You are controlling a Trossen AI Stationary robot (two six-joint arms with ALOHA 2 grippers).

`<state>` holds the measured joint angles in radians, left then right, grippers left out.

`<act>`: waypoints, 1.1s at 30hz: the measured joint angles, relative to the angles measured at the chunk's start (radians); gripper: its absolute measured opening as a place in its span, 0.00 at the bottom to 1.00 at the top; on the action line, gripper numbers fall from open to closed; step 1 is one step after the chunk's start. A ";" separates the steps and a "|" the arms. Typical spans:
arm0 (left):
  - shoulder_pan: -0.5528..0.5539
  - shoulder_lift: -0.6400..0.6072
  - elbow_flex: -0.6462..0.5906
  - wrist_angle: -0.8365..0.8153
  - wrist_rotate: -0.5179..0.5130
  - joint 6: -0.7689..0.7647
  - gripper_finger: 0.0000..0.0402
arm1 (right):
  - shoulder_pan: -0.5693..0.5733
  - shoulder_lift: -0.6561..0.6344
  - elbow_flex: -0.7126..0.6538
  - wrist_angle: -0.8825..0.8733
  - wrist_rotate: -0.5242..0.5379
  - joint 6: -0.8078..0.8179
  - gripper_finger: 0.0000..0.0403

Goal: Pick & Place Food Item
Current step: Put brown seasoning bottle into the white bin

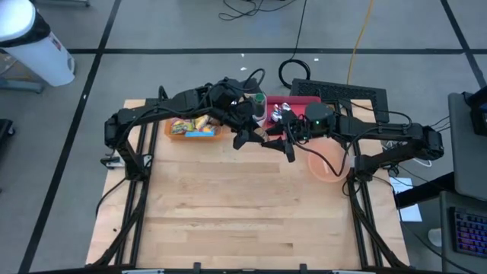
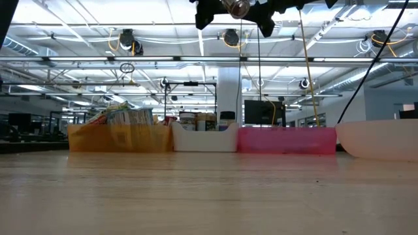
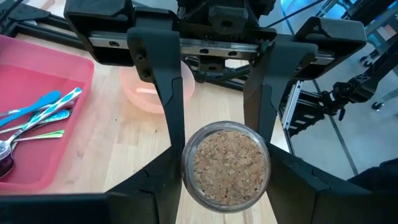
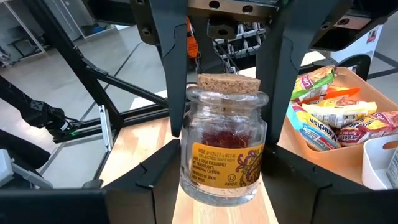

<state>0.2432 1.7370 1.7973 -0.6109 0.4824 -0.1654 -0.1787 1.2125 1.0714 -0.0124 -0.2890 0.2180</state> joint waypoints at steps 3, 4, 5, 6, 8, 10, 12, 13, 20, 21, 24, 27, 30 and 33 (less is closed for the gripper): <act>0.000 0.000 0.000 0.000 0.003 0.000 0.48 | 0.000 0.000 0.000 0.000 0.002 -0.003 0.49; 0.000 0.000 0.000 0.000 0.006 0.002 0.48 | 0.000 0.000 0.000 0.000 0.006 -0.007 0.50; 0.000 0.000 0.000 0.000 0.011 0.003 0.48 | 0.001 0.000 0.000 0.000 0.012 -0.015 0.52; 0.000 0.000 0.000 0.001 0.018 0.002 0.48 | 0.001 0.000 0.000 0.000 0.013 -0.021 0.54; 0.000 0.000 0.000 0.017 0.023 0.003 0.48 | 0.002 0.001 0.000 0.000 0.011 -0.024 0.57; -0.001 0.000 0.004 0.052 0.021 0.007 0.48 | 0.002 0.006 0.001 -0.002 0.014 -0.021 0.59; -0.001 -0.001 0.004 0.049 0.024 0.007 0.48 | 0.003 0.007 0.000 -0.009 0.018 -0.018 0.61; -0.001 0.000 0.004 0.060 0.023 0.007 0.48 | -0.001 0.005 0.000 -0.007 0.019 -0.017 0.62; 0.025 0.000 0.036 0.010 0.001 0.035 0.48 | -0.045 -0.002 0.001 -0.020 0.021 -0.008 0.65; 0.032 0.000 0.045 -0.016 -0.009 0.045 0.48 | -0.053 -0.010 0.001 -0.036 0.021 -0.007 0.66; 0.054 0.000 0.080 -0.101 -0.061 0.092 0.48 | -0.077 -0.032 0.000 -0.059 0.023 -0.021 0.67; 0.078 -0.001 0.100 -0.157 -0.126 0.140 0.48 | -0.102 -0.063 0.000 -0.118 0.024 -0.053 0.68; 0.111 0.000 0.101 -0.194 -0.166 0.167 0.48 | -0.133 -0.094 0.000 -0.174 0.024 -0.073 0.68; 0.148 0.017 0.099 -0.216 -0.215 0.186 0.48 | -0.162 -0.115 0.000 -0.209 0.027 -0.077 0.67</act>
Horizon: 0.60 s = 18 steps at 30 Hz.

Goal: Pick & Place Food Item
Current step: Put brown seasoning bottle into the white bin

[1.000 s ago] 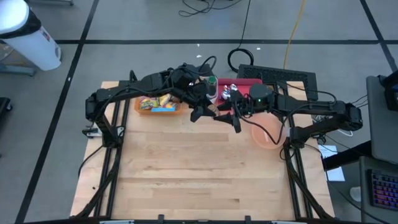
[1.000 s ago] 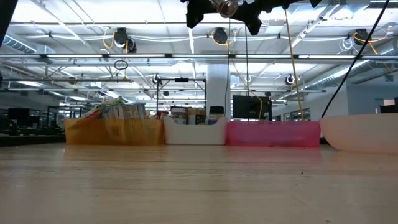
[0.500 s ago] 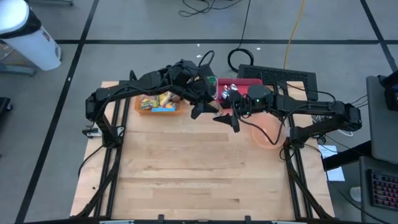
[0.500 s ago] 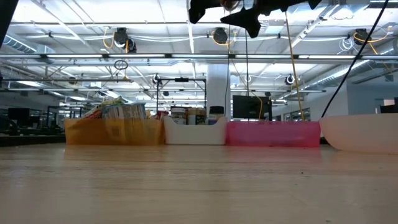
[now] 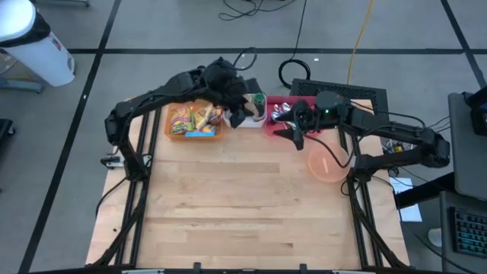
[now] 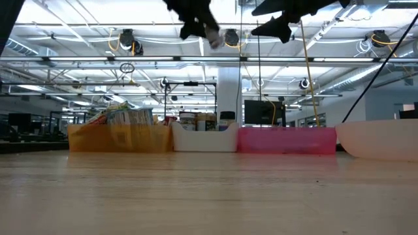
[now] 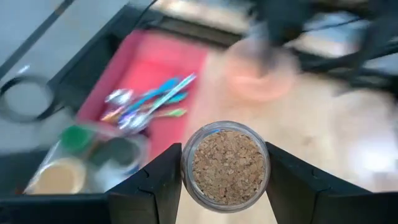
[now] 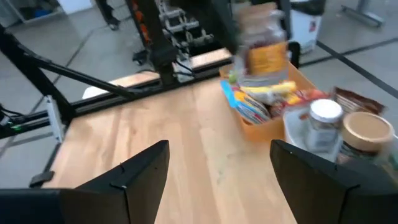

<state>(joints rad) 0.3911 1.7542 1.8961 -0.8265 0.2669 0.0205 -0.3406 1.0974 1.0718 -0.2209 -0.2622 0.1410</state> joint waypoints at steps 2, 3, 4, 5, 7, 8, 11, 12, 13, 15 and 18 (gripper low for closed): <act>0.025 0.021 -0.002 -0.032 -0.050 0.006 0.48 | -0.015 -0.008 0.000 -0.011 0.002 0.000 0.67; 0.033 0.039 -0.003 -0.039 -0.074 0.011 0.48 | -0.023 -0.009 0.000 -0.015 0.002 0.000 0.67; 0.042 0.054 -0.003 -0.039 -0.092 0.017 0.48 | -0.030 -0.010 0.000 -0.017 0.006 0.000 0.67; 0.052 0.069 -0.004 -0.043 -0.103 0.023 0.48 | -0.037 -0.009 0.000 -0.020 0.018 0.000 0.67; 0.067 0.098 -0.004 -0.059 -0.133 0.023 0.48 | -0.041 -0.009 0.000 -0.035 0.061 0.000 0.67; 0.072 0.114 -0.004 -0.058 -0.157 0.020 0.48 | -0.041 -0.009 0.000 -0.044 0.086 -0.005 0.68; 0.087 0.161 -0.004 -0.073 -0.255 0.006 0.48 | -0.041 -0.009 0.000 -0.072 0.146 -0.025 0.67; 0.089 0.172 -0.004 -0.070 -0.288 0.004 0.48 | -0.040 -0.009 0.000 -0.082 0.160 -0.026 0.67; 0.089 0.183 -0.004 -0.066 -0.320 0.000 0.48 | -0.040 -0.009 0.000 -0.091 0.168 -0.026 0.66; 0.093 0.200 -0.004 -0.058 -0.367 -0.014 0.48 | -0.040 -0.009 0.000 -0.112 0.201 -0.027 0.66; 0.097 0.232 -0.004 -0.041 -0.379 -0.056 0.48 | -0.040 -0.009 -0.016 -0.108 0.240 -0.024 0.66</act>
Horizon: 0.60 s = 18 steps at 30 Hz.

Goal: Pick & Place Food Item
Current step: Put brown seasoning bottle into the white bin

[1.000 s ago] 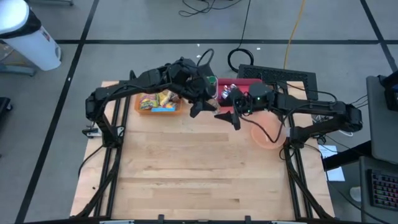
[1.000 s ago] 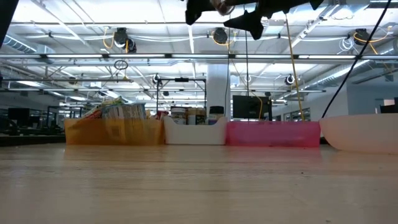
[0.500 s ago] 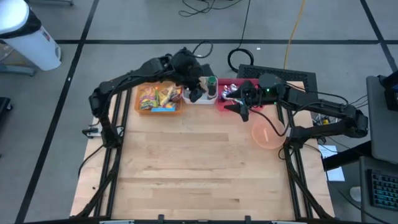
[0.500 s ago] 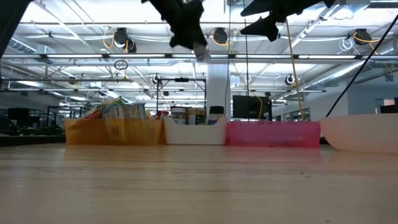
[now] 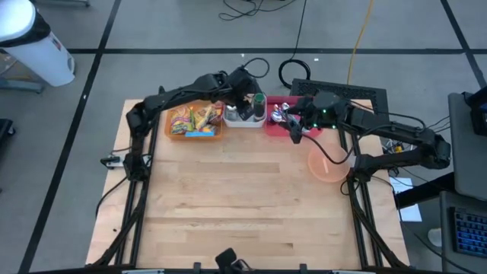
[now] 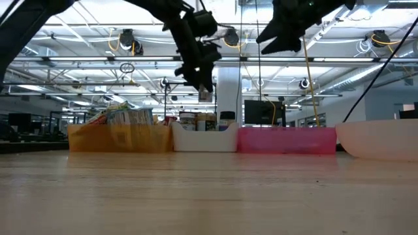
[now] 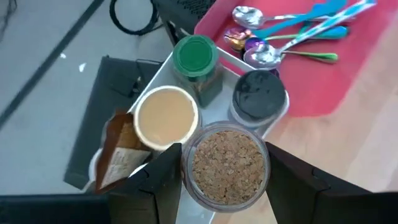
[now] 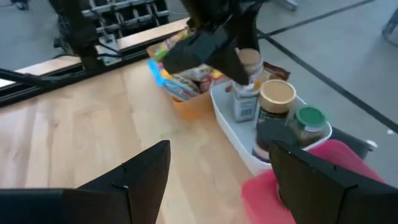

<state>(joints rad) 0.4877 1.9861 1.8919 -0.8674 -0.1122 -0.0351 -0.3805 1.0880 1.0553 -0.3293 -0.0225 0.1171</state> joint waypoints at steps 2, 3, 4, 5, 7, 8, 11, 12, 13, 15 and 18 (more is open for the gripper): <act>0.007 0.018 0.000 0.007 0.008 -0.036 0.48 | 0.000 -0.006 -0.029 0.012 0.001 0.019 0.66; 0.008 0.026 0.000 0.005 0.006 -0.055 0.48 | 0.000 -0.009 -0.043 0.016 0.002 0.032 0.66; 0.008 0.029 0.000 0.007 0.006 -0.074 0.48 | 0.000 -0.012 -0.058 0.024 0.003 0.046 0.66; 0.009 0.033 0.000 0.006 0.000 -0.092 0.48 | 0.000 -0.015 -0.074 0.034 0.003 0.058 0.66; 0.007 0.040 0.000 0.000 -0.037 -0.121 0.48 | 0.000 -0.027 -0.115 0.058 -0.002 0.095 0.65; 0.003 0.043 0.000 0.000 -0.063 -0.140 0.48 | 0.001 -0.034 -0.137 0.073 -0.003 0.115 0.65; -0.009 0.046 0.000 -0.002 -0.117 -0.202 0.48 | 0.003 -0.057 -0.199 0.135 -0.003 0.171 0.65; -0.015 0.046 0.000 -0.002 -0.131 -0.221 0.48 | 0.002 -0.066 -0.217 0.152 -0.003 0.187 0.65; -0.021 0.046 0.000 -0.002 -0.145 -0.242 0.48 | 0.002 -0.074 -0.233 0.172 -0.003 0.200 0.65; -0.030 0.046 0.000 -0.003 -0.158 -0.287 0.48 | 0.002 -0.089 -0.260 0.209 -0.003 0.222 0.65; -0.042 0.053 0.000 -0.003 -0.154 -0.350 0.48 | 0.002 -0.102 -0.273 0.226 0.000 0.237 0.64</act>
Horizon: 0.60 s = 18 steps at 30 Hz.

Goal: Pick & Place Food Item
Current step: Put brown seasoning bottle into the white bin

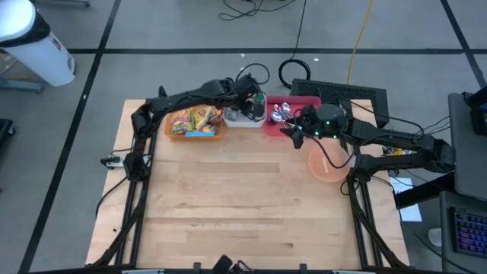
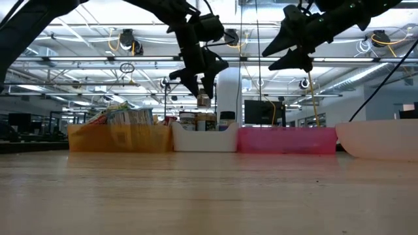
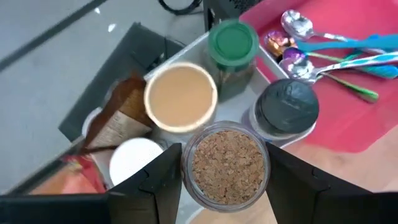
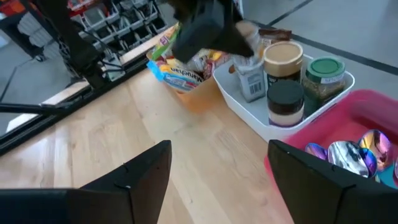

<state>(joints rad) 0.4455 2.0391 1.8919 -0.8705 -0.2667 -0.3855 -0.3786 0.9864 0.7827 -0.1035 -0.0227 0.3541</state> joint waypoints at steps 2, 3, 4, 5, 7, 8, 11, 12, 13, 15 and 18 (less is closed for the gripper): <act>-0.005 0.006 -0.004 -0.015 0.002 -0.031 0.48 | 0.000 -0.003 -0.001 0.005 0.000 0.001 0.64; -0.009 0.014 -0.011 -0.017 -0.001 -0.048 0.48 | 0.000 -0.003 -0.001 0.009 0.000 0.001 0.64; -0.012 0.019 -0.018 -0.016 -0.003 -0.067 0.48 | 0.000 -0.004 -0.001 0.014 0.000 0.001 0.64; -0.013 0.022 -0.027 -0.017 -0.004 -0.087 0.48 | 0.000 -0.004 -0.001 0.016 0.000 0.001 0.64; -0.014 0.023 -0.059 -0.014 -0.003 -0.124 0.48 | 0.000 -0.003 -0.002 0.017 0.000 0.001 0.64; -0.014 0.022 -0.073 -0.004 -0.002 -0.142 0.48 | 0.000 -0.003 -0.002 0.018 0.000 0.001 0.64; -0.014 0.021 -0.114 0.013 -0.002 -0.174 0.48 | 0.001 -0.003 -0.002 0.017 -0.002 0.005 0.64; -0.015 0.021 -0.128 0.013 -0.002 -0.179 0.48 | 0.001 -0.003 -0.002 0.016 -0.003 0.005 0.64; -0.016 0.021 -0.142 0.019 -0.004 -0.186 0.48 | 0.001 -0.003 -0.002 0.015 -0.003 0.005 0.64; -0.018 0.021 -0.165 0.040 0.001 -0.198 0.48 | 0.001 -0.003 -0.002 0.016 -0.003 0.005 0.64; -0.023 0.021 -0.191 0.074 0.003 -0.213 0.48 | 0.001 -0.003 -0.002 0.016 -0.003 0.005 0.64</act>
<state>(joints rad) 0.4223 2.0601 1.7012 -0.7960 -0.2638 -0.5988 -0.3779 0.9833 0.7811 -0.0879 -0.0261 0.3592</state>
